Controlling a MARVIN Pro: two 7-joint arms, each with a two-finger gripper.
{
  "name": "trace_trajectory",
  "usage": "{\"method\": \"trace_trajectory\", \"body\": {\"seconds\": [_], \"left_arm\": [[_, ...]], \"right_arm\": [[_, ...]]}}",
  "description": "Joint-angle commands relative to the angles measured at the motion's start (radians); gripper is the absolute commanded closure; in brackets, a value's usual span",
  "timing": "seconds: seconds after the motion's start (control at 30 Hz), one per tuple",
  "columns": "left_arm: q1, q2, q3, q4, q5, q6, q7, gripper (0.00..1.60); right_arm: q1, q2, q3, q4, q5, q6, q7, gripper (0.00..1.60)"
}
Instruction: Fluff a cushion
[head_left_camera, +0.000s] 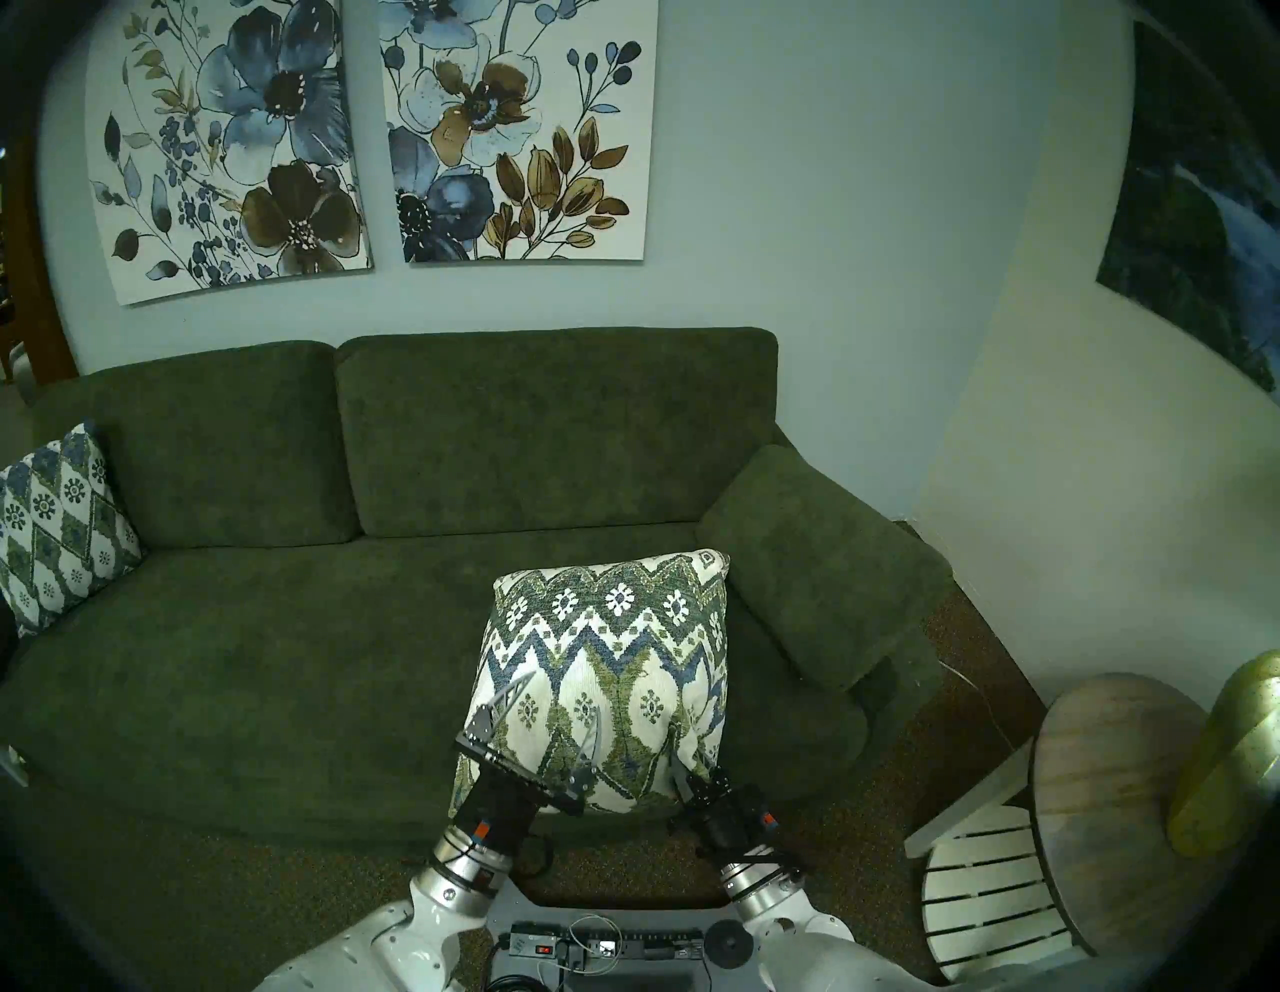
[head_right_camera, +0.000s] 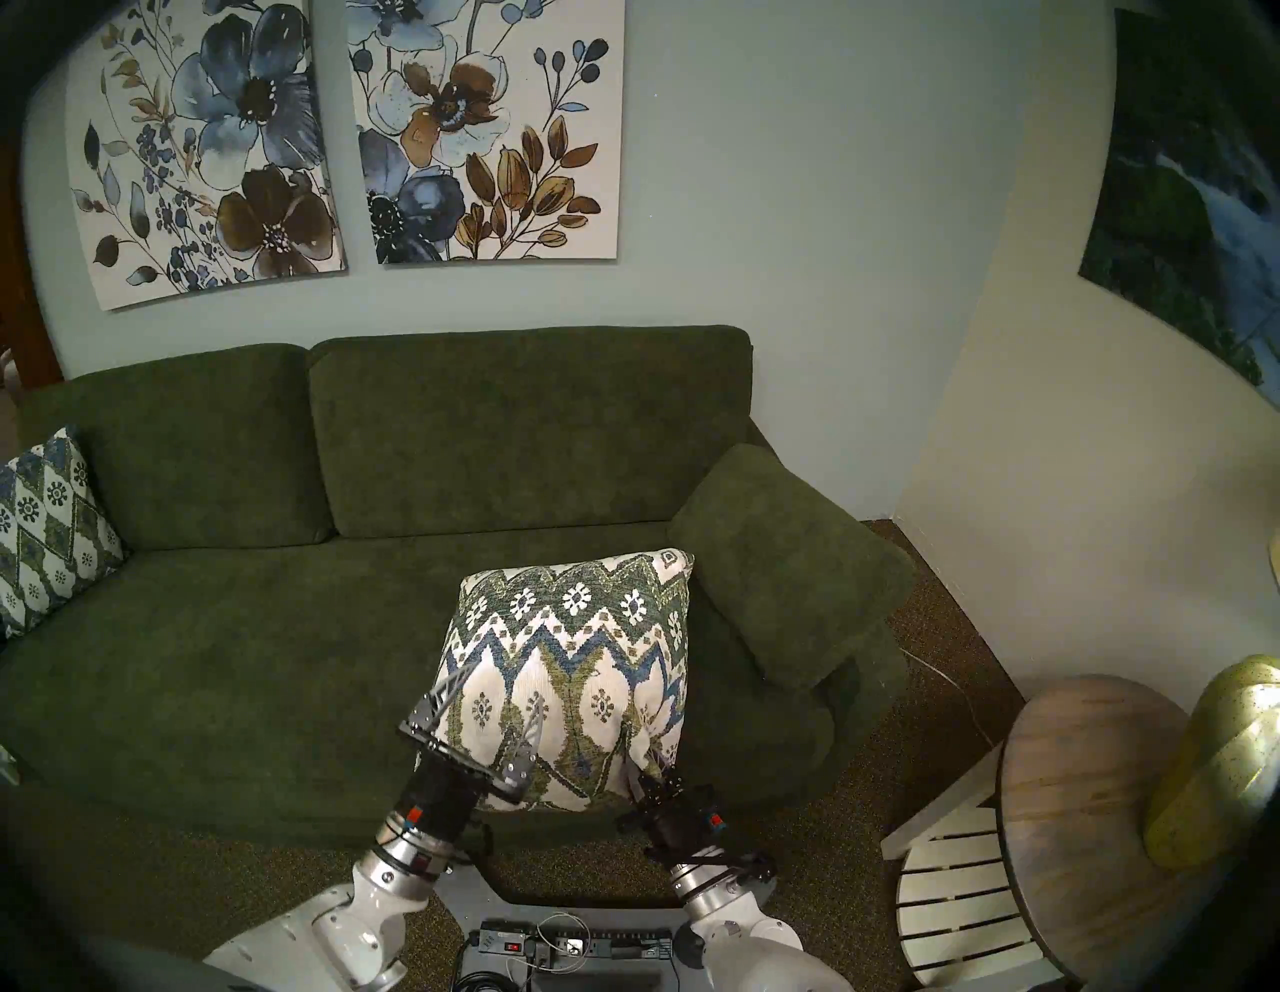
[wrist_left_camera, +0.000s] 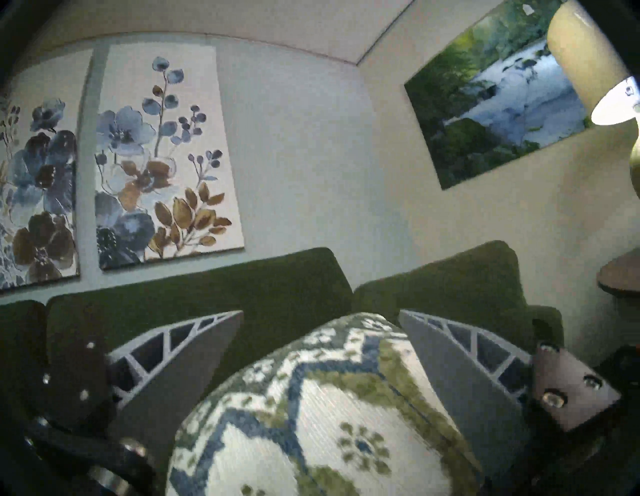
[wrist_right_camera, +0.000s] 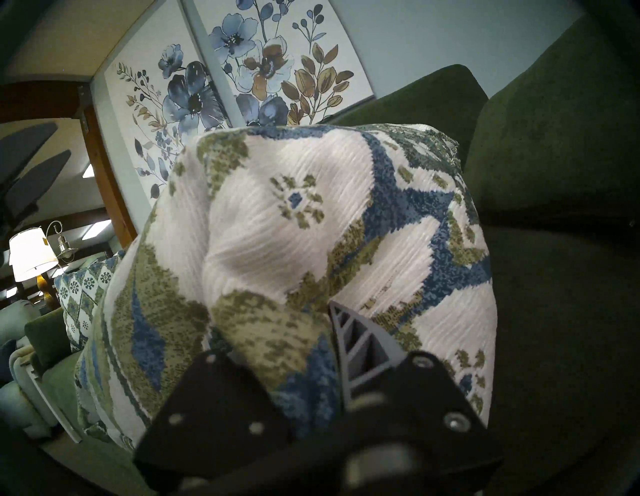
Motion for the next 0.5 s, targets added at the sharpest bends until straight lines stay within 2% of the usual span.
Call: {"method": "trace_trajectory", "body": {"seconds": [0.0,0.03,0.13,0.23,0.27,0.43,0.47], "left_arm": [[0.116,0.082,-0.032,-0.084,0.077,0.022,0.063,0.0],[0.136,0.092,-0.065,-0.102,0.071,0.031,0.085,0.0],[0.173,0.122,-0.101,-0.12,0.097,0.056,0.116,0.0],[0.192,0.122,-0.091,-0.1,0.108,0.068,0.131,0.0],[0.224,0.113,-0.11,-0.097,0.124,0.085,0.148,0.0],[0.224,0.084,-0.121,0.034,0.129,0.109,0.189,0.0],[0.231,0.084,-0.124,0.036,0.134,0.123,0.195,0.0]], "right_arm": [[0.02,-0.02,-0.026,-0.019,-0.015,0.002,0.058,1.6],[0.02,-0.021,-0.031,-0.019,-0.017,0.002,0.061,1.6],[0.024,-0.02,-0.043,-0.013,-0.019,0.002,0.062,1.6],[0.026,-0.02,-0.046,-0.01,-0.018,0.002,0.064,1.6],[0.025,-0.024,-0.044,-0.008,-0.015,0.002,0.065,1.6],[0.021,-0.013,-0.046,-0.011,-0.01,0.002,0.063,1.6],[0.021,-0.012,-0.046,-0.012,-0.009,0.002,0.065,1.6]]}}
